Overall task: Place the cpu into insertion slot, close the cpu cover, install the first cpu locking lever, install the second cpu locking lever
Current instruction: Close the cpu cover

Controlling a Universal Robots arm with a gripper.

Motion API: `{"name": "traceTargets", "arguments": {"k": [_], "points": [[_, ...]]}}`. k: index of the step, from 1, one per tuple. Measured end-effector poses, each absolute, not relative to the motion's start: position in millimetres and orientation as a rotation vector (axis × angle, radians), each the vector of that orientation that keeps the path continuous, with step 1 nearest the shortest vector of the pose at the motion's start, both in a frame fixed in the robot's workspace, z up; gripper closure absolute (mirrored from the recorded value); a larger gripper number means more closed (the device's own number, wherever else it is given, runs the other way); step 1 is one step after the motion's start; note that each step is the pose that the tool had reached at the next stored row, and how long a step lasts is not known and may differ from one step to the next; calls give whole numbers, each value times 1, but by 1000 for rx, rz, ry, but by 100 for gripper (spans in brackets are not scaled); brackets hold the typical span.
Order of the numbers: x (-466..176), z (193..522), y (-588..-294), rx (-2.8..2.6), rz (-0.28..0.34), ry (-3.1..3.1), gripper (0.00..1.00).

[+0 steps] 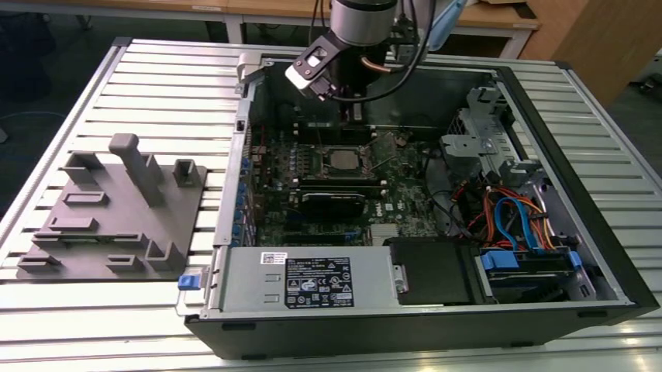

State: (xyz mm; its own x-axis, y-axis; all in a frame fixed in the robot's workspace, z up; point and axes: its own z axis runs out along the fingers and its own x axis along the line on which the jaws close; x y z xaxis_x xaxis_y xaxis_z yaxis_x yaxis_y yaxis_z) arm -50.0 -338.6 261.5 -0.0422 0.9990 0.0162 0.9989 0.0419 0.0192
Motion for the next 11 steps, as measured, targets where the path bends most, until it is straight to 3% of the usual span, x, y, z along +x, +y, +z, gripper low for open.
{"name": "traceTargets", "arguments": {"k": [11], "points": [[-50,269,-339,2173,40,2266,90]]}}
